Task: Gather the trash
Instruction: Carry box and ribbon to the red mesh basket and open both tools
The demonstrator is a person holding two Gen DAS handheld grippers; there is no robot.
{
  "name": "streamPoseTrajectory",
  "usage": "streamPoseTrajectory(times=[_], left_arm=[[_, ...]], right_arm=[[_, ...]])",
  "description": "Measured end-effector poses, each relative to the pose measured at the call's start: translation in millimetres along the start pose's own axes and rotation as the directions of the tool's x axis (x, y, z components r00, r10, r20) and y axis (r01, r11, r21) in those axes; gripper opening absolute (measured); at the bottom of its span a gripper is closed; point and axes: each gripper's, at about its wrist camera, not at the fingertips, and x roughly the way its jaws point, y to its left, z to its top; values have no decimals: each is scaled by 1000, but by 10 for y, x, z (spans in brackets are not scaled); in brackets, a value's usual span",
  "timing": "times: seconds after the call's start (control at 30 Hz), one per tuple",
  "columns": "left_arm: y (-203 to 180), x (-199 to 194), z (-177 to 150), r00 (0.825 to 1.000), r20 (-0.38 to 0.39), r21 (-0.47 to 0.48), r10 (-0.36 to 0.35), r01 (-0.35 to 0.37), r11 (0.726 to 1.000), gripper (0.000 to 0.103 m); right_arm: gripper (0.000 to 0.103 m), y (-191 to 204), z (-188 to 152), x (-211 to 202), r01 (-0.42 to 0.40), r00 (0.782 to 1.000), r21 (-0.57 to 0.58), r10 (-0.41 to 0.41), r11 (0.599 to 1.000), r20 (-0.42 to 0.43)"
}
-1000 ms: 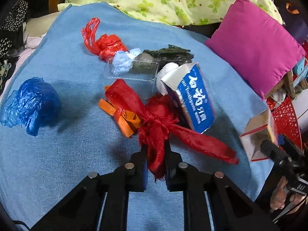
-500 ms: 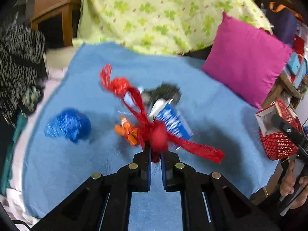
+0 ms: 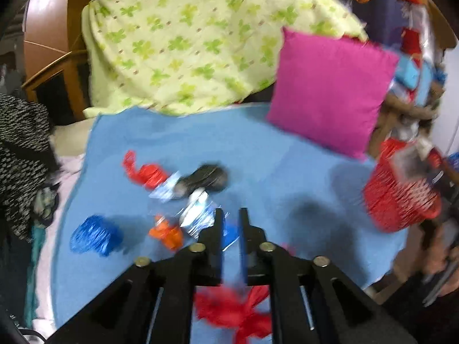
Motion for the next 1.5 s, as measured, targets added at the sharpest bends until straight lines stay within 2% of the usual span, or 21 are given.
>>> streamPoseTrajectory(times=[0.03,0.07,0.1,0.17,0.3,0.33,0.4,0.5,0.6,0.73,0.87,1.0,1.07,1.17,1.27,1.3,1.43,1.5], left_arm=[[24,71,-85,1000,-22,-1,-1,1,1000,33],[60,130,-214,998,-56,-9,-1,0,1000,49],[116,232,-367,994,-105,-30,10,-13,999,55],[180,355,-551,985,-170,-84,-7,-7,996,55],[173,608,-804,958,-265,-223,-105,45,974,57],[127,656,-828,953,-277,-232,-121,56,971,59],[11,721,-884,951,-294,-211,-97,34,977,68],[-3,788,-963,951,-301,-197,-74,14,980,67],[46,811,-986,948,-310,-204,-65,1,979,55],[7,715,-923,958,-279,-188,-69,16,982,48],[-188,537,-694,971,-220,-142,-93,62,988,47],[-551,286,-262,981,-128,-56,-148,141,988,47],[-784,166,-11,980,-77,-7,-183,183,983,47],[-1200,12,367,967,-8,76,-254,254,964,48],[-1645,-18,671,944,23,136,-329,323,937,48],[-1830,-2,774,933,26,159,-358,350,923,49],[-2337,104,994,907,12,196,-421,410,891,50],[-2575,172,1060,894,-2,216,-448,438,873,52]], right_arm=[[87,7,-6,-3,-1,1000,-7,1,1000,0],[87,22,-11,1,-6,1000,-12,6,1000,-1],[87,23,-19,-1,-14,1000,-15,13,1000,-3],[87,69,-31,23,-25,1000,-26,24,999,-10],[87,172,-83,94,-40,999,-46,39,998,-31],[87,213,-98,128,-44,998,-53,41,998,-41],[87,266,-128,166,-50,998,-69,47,996,-51],[87,332,-159,180,-50,998,-96,45,994,-52],[87,355,-163,165,-49,998,-112,44,993,-44],[87,307,-121,86,-50,999,-97,49,994,-10],[87,212,-44,-61,-30,998,-77,34,997,56],[87,-6,81,-261,11,990,-22,-8,1000,142],[87,-207,138,-398,42,981,32,-47,999,189],[87,-533,209,-604,88,964,126,-116,988,240],[87,-931,233,-804,147,944,231,-206,962,257],[87,-1047,239,-860,157,940,264,-226,952,257],[88,-1527,203,-1070,184,929,391,-290,902,232],[88,-1667,182,-1072,188,934,426,-295,885,201]])
